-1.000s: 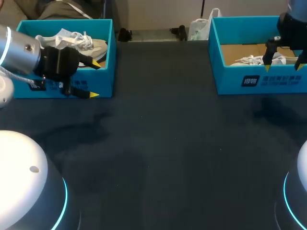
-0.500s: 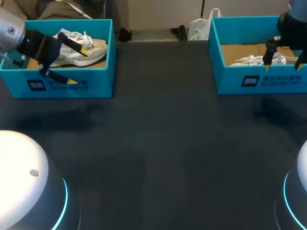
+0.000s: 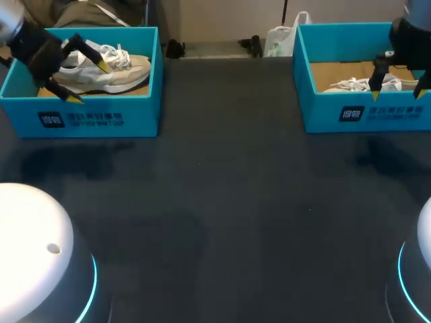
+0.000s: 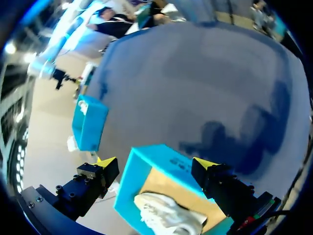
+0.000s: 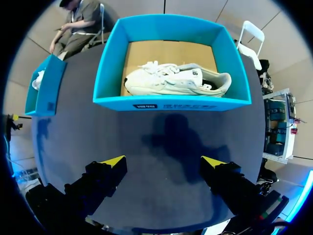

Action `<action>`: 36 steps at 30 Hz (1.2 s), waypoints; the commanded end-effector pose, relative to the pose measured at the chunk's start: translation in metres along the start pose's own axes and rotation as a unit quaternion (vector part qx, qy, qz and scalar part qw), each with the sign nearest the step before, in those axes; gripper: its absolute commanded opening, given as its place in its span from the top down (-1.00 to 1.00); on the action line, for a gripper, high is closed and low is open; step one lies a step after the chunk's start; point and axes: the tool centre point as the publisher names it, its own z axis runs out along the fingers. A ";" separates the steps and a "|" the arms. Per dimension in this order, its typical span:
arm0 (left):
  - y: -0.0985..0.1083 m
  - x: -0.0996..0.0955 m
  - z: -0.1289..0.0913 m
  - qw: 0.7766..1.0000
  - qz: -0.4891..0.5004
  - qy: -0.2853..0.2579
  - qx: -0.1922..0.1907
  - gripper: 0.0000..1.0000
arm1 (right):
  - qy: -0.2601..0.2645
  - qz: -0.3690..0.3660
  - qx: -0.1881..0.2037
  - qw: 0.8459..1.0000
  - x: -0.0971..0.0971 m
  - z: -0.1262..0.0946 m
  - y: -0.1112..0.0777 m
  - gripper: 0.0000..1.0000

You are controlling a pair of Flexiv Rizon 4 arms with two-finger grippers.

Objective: Take the shoe out of the shoebox, open the shoe tongue, remove and reinsert the insole, then place the shoe into the shoebox

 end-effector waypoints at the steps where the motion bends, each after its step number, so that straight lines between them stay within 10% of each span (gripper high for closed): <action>1: 0.003 -0.005 -0.005 0.965 0.208 0.136 -0.087 -1.00 | -0.001 0.001 0.000 1.000 0.001 0.000 0.000 -1.00; 20: 0.005 -0.007 -0.008 0.962 0.215 0.139 -0.092 -1.00 | -0.001 0.001 0.000 1.000 0.001 0.000 0.000 -1.00; 36: 0.090 -0.003 -0.030 0.957 0.158 0.202 -0.134 -1.00 | -0.001 0.001 0.000 1.000 0.001 0.000 0.000 -1.00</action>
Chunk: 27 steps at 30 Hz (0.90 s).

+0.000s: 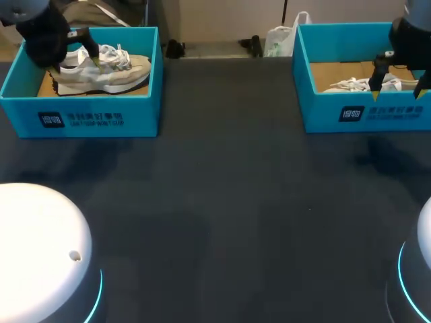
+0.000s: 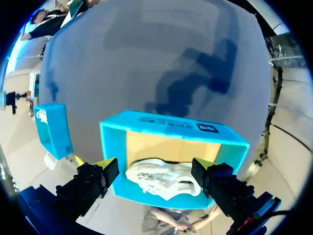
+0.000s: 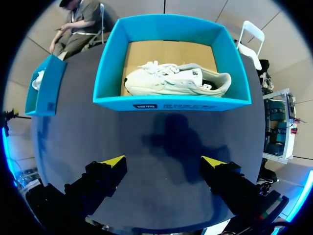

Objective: Take the shoe out of the shoebox, open the shoe tongue, remove and reinsert the insole, then place the shoe into the shoebox

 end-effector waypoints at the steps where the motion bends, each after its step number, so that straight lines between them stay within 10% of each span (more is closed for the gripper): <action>1: 0.034 0.009 0.014 1.000 -0.017 0.018 0.011 -1.00 | -0.001 0.001 0.000 1.000 0.000 0.000 0.000 -1.00; 27: 0.147 0.088 0.070 0.993 -0.035 0.108 -0.038 -1.00 | -0.001 0.001 0.000 1.000 0.000 0.000 0.000 -1.00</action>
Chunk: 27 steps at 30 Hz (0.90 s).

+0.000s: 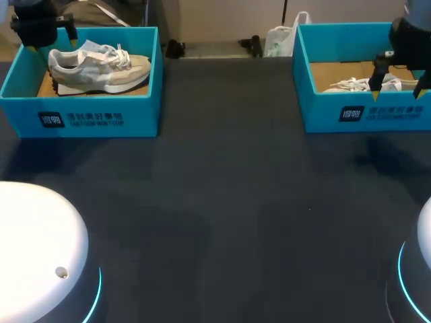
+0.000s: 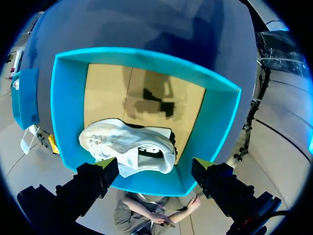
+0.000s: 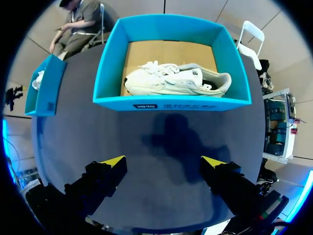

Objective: Take the shoe out of the shoebox, open the shoe tongue, remove and reinsert the insole, then place the shoe into the shoebox

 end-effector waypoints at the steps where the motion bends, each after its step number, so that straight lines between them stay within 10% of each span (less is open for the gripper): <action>1: 0.023 0.003 0.018 1.000 0.002 0.006 0.003 -1.00 | -0.001 0.001 0.000 1.000 0.001 0.000 0.000 -1.00; 11: 0.043 0.020 0.043 0.999 0.038 -0.006 0.015 -1.00 | -0.001 0.001 0.000 1.000 0.001 0.000 0.000 -1.00; 20: 0.048 0.027 0.062 0.998 0.046 -0.006 0.051 0.06 | -0.001 0.001 0.000 1.000 0.001 0.000 0.000 -1.00; 27: 0.051 0.028 0.076 0.995 0.080 -0.014 0.065 0.00 | -0.001 0.001 0.000 1.000 0.001 0.000 0.000 -1.00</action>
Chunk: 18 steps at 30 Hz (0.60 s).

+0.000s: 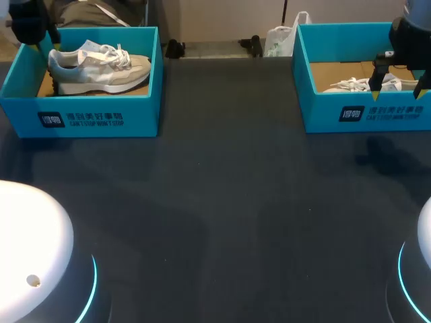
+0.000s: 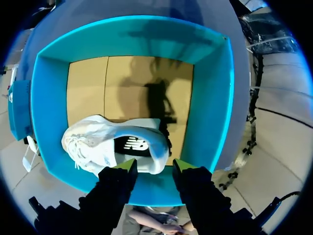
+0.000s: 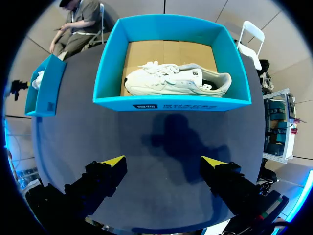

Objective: Take the shoe out of the shoebox, open the shoe tongue, remove and reinsert the insole, then place the shoe into the shoebox

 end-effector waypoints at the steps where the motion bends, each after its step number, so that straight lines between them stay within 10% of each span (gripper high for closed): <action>1: 0.012 0.005 0.013 1.000 0.015 -0.002 0.015 0.04 | -0.001 0.001 0.000 1.000 0.000 0.000 0.000 -1.00; 12: 0.015 0.010 0.028 0.999 0.034 0.000 0.027 -0.17 | -0.001 0.001 0.000 1.000 0.000 0.000 0.000 -1.00; 15: 0.015 0.012 0.034 0.999 0.039 0.001 0.031 -0.62 | -0.001 0.001 0.000 1.000 0.000 0.000 0.000 -1.00; 18: 0.017 0.014 0.040 0.999 0.034 -0.002 0.041 -0.62 | -0.001 0.001 0.000 1.000 0.000 0.000 0.000 -1.00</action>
